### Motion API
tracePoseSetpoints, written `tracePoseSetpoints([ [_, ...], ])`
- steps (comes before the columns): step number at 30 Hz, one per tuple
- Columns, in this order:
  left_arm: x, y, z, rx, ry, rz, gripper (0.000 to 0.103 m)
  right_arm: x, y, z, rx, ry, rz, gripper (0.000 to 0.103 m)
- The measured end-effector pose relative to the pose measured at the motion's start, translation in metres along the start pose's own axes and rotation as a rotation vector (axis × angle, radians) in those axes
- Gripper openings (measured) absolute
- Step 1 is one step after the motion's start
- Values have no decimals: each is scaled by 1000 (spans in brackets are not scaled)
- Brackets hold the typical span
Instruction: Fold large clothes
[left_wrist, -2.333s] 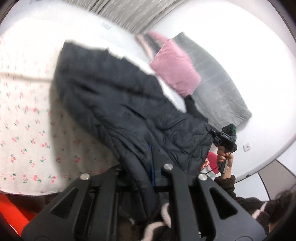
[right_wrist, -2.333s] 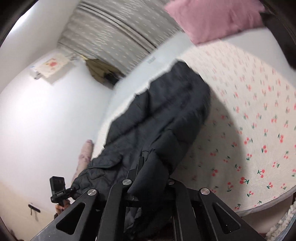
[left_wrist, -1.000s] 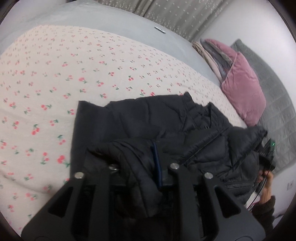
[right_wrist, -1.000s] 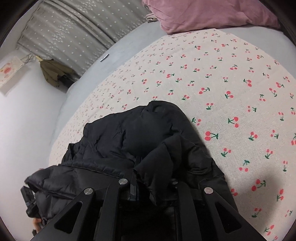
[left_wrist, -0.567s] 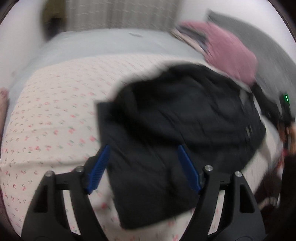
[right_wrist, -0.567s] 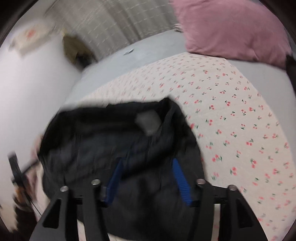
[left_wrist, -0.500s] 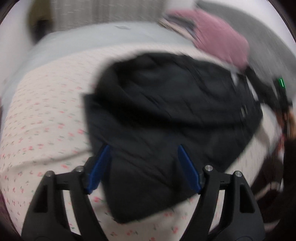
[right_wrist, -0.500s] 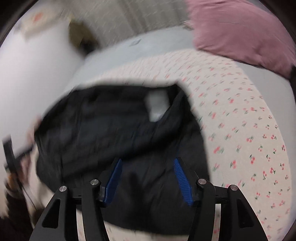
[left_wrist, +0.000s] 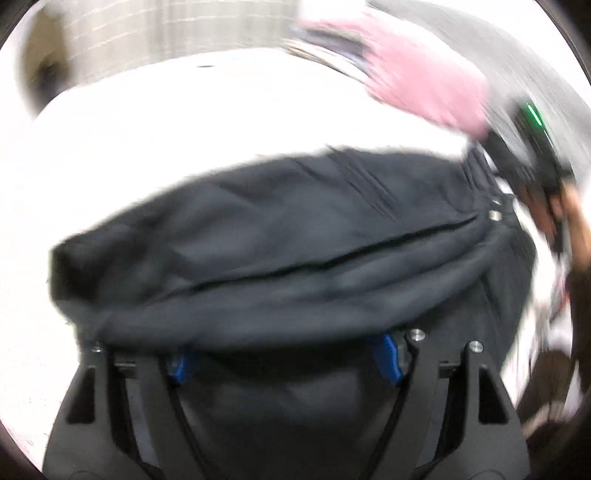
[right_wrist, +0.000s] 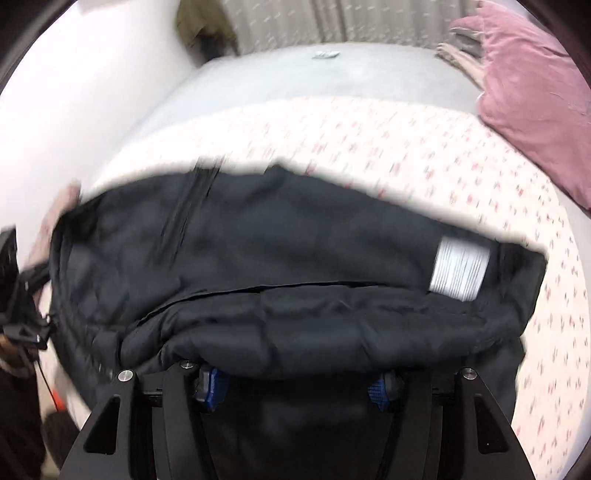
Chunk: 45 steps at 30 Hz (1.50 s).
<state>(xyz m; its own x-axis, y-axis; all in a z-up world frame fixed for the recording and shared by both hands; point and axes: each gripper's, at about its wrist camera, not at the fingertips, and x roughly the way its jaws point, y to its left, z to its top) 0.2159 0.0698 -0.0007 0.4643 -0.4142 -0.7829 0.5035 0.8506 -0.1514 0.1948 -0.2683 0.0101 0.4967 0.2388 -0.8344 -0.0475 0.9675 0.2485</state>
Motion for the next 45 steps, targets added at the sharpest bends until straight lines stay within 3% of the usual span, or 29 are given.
tracePoseSetpoints([
  [2,6,34,9,-127,-25,80,76,-3,-23,13,116,-62,-7,60],
  [5,9,84,6,-258,7,327,76,-12,-68,18,297,-144,-166,60],
  [7,1,100,-4,-290,15,377,76,-21,-90,10,369,-161,-224,60],
  [11,-29,120,-31,-440,-15,251,76,-52,-124,-18,494,-227,-152,60],
  [13,-31,112,-34,-494,-11,193,76,-64,-132,-29,531,-216,-136,60],
  [18,-53,97,-60,-579,-25,85,76,-68,-110,-52,435,-142,-139,60],
  [20,-49,89,-68,-597,-33,33,76,-63,-103,-64,426,-134,-139,60],
  [23,-38,77,-79,-564,-25,20,74,-47,-100,-80,431,-107,-154,60],
  [24,-32,72,-81,-540,-28,15,67,-42,-99,-83,417,-93,-173,58],
  [25,-28,68,-82,-525,-30,27,51,-37,-99,-83,401,-89,-178,53],
  [26,-25,65,-80,-518,-28,39,39,-36,-98,-84,388,-94,-179,39],
  [27,-24,64,-77,-517,-36,35,18,-36,-97,-82,379,-109,-181,31],
  [28,-27,62,-73,-515,-65,27,10,-38,-96,-79,375,-126,-182,18],
  [29,-32,61,-69,-512,-102,31,9,-41,-95,-76,368,-154,-182,12],
  [33,-48,55,-43,-475,-264,45,5,-51,-92,-57,330,-273,-204,8],
  [35,-48,55,-33,-464,-307,66,5,-53,-90,-48,316,-310,-220,7],
  [38,-22,64,-24,-466,-259,139,5,-45,-91,-35,299,-350,-269,7],
  [40,7,75,-28,-478,-165,211,8,-26,-95,-32,299,-316,-323,7],
  [42,20,81,-38,-505,-139,239,14,-1,-103,-36,321,-259,-350,9],
  [45,5,77,-32,-514,-147,318,20,4,-109,-42,363,-243,-371,24],
])
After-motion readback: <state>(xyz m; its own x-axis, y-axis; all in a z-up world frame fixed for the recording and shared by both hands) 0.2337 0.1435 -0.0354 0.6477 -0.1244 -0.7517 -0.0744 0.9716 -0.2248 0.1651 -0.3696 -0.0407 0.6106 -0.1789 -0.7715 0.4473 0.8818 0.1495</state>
